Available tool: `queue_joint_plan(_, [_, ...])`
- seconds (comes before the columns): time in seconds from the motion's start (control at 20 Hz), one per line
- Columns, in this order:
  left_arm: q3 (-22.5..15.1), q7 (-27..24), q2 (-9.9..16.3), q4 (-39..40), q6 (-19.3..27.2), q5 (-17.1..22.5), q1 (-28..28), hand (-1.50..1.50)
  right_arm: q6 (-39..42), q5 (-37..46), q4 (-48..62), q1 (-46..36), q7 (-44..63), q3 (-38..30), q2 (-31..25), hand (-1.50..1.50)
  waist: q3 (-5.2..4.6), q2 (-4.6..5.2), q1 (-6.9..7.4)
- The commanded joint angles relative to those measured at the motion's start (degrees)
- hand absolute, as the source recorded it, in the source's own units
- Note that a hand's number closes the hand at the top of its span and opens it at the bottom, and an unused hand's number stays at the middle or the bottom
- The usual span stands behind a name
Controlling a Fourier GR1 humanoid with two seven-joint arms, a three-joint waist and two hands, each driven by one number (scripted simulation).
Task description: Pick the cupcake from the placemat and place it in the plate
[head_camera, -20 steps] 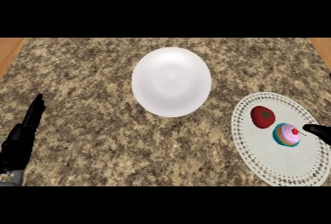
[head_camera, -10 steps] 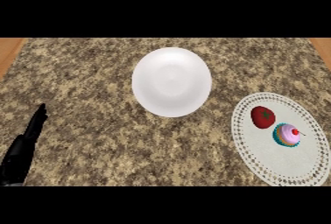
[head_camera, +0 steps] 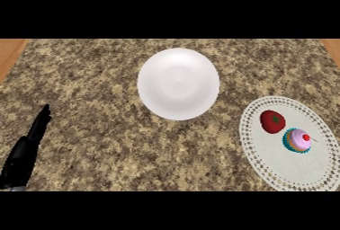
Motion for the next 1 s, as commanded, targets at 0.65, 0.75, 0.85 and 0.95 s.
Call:
queue_joint_plan(0.65, [2.1,-0.1,-2.2,0.1,-2.1,-3.3,0.2,0.0,13.1,14.8,14.3,-16.0,12.5,14.8,-8.6,-1.5,0.03,0.09,0.96])
queue_joint_plan(0.75, [2.8,0.8,-2.0,2.8,-4.1,-2.9,-3.7,0.0,13.6,18.8,12.8,-17.0,11.8,17.5,-8.1,-1.5,0.0,0.13,0.5])
queue_joint_plan(0.85, [3.5,-1.2,-3.5,4.8,-4.1,-3.2,-2.0,0.0,16.4,21.9,18.1,-18.9,9.2,17.8,-7.6,-1.5,0.02,0.11,0.5])
queue_joint_plan(0.95, [2.3,4.0,-2.7,-1.0,-3.9,-4.8,-2.7,0.0,18.0,23.6,24.5,-25.3,8.5,20.2,-5.9,-1.5,0.07,0.16,1.08])
